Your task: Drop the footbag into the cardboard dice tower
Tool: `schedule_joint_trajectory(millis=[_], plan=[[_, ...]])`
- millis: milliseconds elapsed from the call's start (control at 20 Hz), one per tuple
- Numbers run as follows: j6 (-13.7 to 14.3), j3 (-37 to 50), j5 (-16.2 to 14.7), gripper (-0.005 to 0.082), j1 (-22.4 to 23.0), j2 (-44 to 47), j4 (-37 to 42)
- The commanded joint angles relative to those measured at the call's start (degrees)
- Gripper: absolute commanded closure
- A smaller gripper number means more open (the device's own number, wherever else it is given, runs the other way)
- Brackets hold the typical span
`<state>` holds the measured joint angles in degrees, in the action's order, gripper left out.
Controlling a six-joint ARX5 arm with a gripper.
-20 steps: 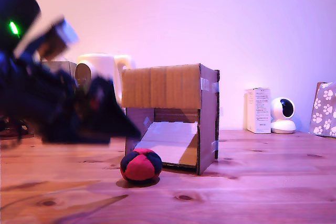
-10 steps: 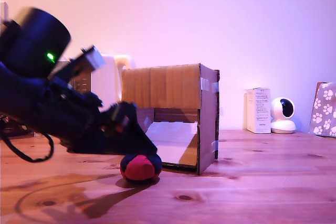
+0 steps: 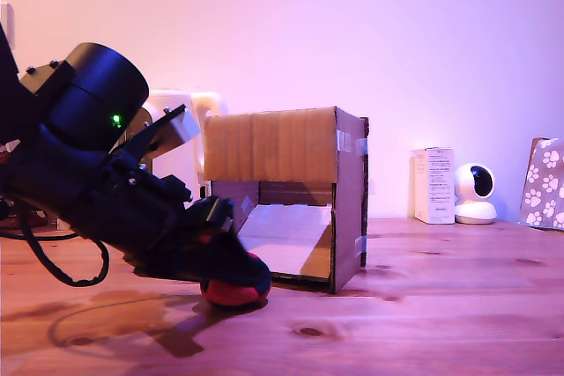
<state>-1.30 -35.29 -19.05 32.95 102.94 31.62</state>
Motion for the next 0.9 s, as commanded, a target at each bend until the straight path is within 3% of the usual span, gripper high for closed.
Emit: schedule_joint_trajectory(millis=[0,300,850], plan=[[0.2,-0.7,-0.2,0.0682,0.0,0.9,-1.7],[-0.2,-2.6,-0.3,0.0682,0.0,-3.8,-11.6],[-0.2,-2.7,-0.2,0.0682,0.0,-25.2,-25.2]])
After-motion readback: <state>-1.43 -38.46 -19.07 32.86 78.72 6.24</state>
